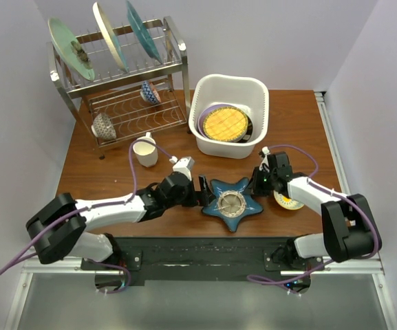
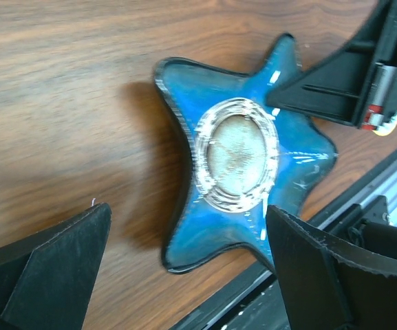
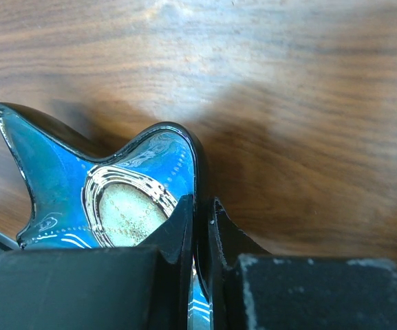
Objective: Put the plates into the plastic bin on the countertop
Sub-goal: Pick up the plate from the corner of the board, then place the plate in the plastic bin.
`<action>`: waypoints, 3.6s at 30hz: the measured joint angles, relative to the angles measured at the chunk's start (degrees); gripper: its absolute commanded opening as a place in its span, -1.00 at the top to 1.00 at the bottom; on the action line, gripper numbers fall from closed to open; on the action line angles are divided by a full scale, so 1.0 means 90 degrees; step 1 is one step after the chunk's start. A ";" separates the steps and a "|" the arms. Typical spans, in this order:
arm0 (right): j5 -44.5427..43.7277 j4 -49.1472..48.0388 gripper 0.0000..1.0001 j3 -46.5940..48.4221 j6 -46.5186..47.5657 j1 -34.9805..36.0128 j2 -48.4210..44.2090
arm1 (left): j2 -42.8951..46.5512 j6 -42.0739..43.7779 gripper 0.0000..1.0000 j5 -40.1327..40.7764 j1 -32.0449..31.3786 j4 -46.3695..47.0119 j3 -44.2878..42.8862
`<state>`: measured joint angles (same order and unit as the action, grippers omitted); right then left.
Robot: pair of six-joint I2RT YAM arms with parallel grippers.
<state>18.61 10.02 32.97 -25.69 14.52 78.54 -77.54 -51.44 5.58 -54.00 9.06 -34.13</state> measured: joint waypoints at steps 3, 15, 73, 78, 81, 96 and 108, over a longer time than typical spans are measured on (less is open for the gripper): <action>-0.0073 0.0182 1.00 -0.0036 0.0007 0.0012 -0.0180 | 0.0185 0.0000 -1.00 0.0119 0.0032 -0.0155 0.0090; -0.0323 0.1127 1.00 -0.0024 0.0100 0.0019 -0.1156 | 0.1171 -0.0007 -1.00 0.0321 0.0573 -0.0452 0.0736; -0.0316 0.2312 1.00 0.5248 0.0126 -0.0041 0.0940 | 0.0478 -0.0148 -0.99 -0.0104 0.0831 0.0151 0.1132; -0.0357 0.2259 1.00 0.5547 0.0044 -0.0131 0.1331 | 0.0340 -0.0053 -0.99 -0.0104 0.0831 0.0138 0.1013; -0.0408 0.2259 1.00 0.5724 -0.0044 -0.0206 0.1566 | 0.0282 0.0010 -0.99 -0.0102 0.0831 0.0075 0.0935; -0.0449 0.1511 1.00 0.6968 -0.0835 -0.0692 0.3427 | 0.0080 0.0270 -0.99 -0.0068 0.0831 -0.0131 0.0695; -0.0512 0.1292 1.00 0.7434 -0.1178 -0.0767 0.3966 | -0.0070 0.0340 -0.99 -0.0019 0.0831 -0.0141 0.0566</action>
<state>14.00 21.65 99.88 -36.29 7.62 114.24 -78.17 -48.38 5.41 -46.52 7.79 -29.04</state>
